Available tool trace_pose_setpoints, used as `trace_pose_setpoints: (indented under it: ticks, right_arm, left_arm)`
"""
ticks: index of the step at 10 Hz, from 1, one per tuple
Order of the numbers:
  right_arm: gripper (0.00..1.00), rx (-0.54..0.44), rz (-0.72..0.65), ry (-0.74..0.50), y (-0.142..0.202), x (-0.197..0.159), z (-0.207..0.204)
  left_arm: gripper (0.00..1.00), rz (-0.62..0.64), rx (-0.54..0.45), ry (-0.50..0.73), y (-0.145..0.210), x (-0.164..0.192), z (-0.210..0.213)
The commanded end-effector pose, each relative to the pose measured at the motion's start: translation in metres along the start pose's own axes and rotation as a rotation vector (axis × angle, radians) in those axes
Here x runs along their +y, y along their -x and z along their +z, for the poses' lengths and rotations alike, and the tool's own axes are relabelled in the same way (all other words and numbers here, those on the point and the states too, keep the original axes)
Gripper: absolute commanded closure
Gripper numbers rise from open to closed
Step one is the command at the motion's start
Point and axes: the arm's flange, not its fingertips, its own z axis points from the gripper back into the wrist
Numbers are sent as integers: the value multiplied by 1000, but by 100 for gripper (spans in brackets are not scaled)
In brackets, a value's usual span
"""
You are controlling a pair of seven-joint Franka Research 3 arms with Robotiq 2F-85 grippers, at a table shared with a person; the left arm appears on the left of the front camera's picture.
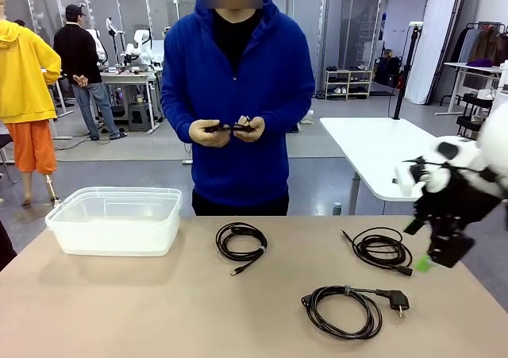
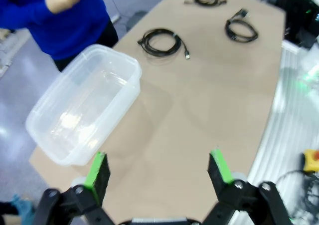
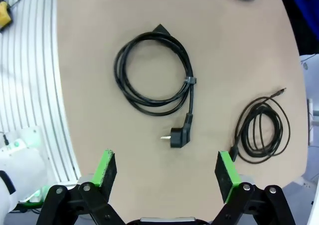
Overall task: Organize and store the cables.
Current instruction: Place the Power Cable into the Organizing box.
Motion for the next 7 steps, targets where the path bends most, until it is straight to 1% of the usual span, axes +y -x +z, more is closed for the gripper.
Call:
trace_pose_setpoints:
  ticks: [1, 3, 5, 7]
  right_arm:
    - [0, -9, 30, -11, -4, -20, 0]
    - [0, 19, 38, -33, -7, -16, -7]
    - [0, 33, 33, -21, -13, -22, -10]
    - [0, 105, 34, 19, -34, -26, -22]
  left_arm:
    - [0, -14, -17, 14, 0, 2, 1]
    - [0, -14, -17, 14, 0, 2, 1]
    - [0, -14, -17, 14, 0, 2, 1]
    - [0, -14, -17, 14, 0, 2, 1]
